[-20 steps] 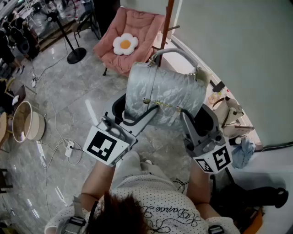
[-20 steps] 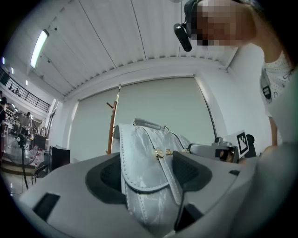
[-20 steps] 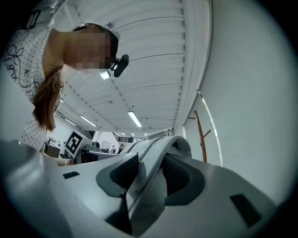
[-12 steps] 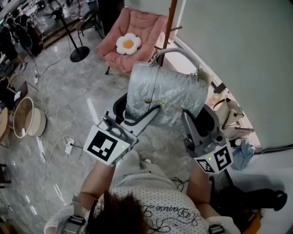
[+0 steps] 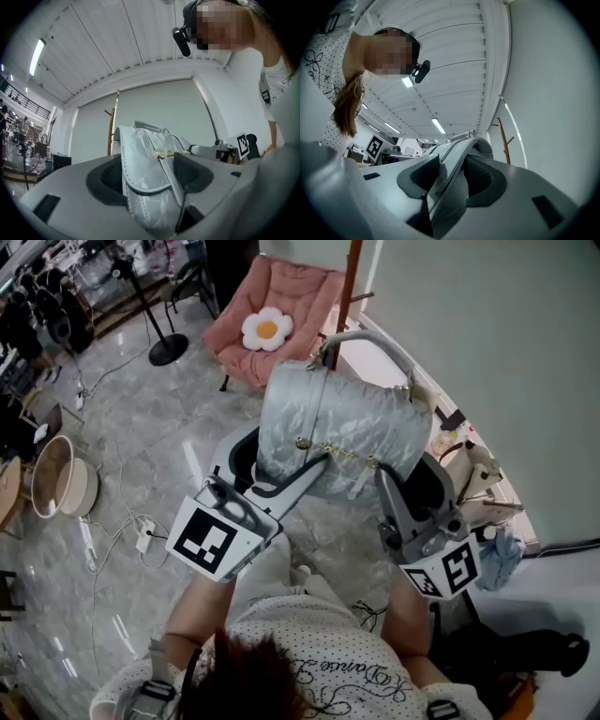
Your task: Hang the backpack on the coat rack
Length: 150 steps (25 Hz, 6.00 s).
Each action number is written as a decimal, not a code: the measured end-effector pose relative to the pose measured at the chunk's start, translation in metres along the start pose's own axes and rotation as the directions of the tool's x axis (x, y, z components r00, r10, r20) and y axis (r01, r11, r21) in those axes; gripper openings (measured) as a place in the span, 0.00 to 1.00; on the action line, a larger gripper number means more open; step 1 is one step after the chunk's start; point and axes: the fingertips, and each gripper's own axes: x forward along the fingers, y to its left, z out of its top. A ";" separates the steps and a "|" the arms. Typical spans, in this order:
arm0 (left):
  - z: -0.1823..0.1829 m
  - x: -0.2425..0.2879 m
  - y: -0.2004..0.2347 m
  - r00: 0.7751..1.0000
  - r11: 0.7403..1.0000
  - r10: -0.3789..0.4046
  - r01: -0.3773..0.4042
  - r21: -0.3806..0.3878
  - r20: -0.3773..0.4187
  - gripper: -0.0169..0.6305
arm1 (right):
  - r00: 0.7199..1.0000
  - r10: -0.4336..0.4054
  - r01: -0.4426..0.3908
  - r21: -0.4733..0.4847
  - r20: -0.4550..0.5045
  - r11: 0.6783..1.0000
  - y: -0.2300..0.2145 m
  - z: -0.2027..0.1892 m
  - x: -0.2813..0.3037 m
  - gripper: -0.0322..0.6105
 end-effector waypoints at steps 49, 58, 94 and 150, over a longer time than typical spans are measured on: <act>-0.049 0.225 0.256 0.986 0.988 -0.151 0.152 -0.020 0.065 0.49 | 0.991 -0.135 0.134 -0.072 -0.005 0.988 -0.223 -0.087 0.224 0.31; -0.054 0.263 0.265 0.989 0.993 -0.120 0.120 0.002 0.089 0.49 | 0.996 -0.087 0.087 -0.092 0.011 0.992 -0.265 -0.089 0.234 0.31; -0.062 0.376 0.352 0.934 0.940 -0.341 0.339 0.039 0.108 0.50 | 0.957 -0.284 0.290 -0.158 0.059 0.944 -0.359 -0.111 0.304 0.32; -0.089 0.404 0.366 0.980 0.986 -0.166 0.163 -0.028 -0.107 0.48 | 0.961 -0.231 0.250 0.124 -0.149 0.960 -0.418 -0.149 0.301 0.38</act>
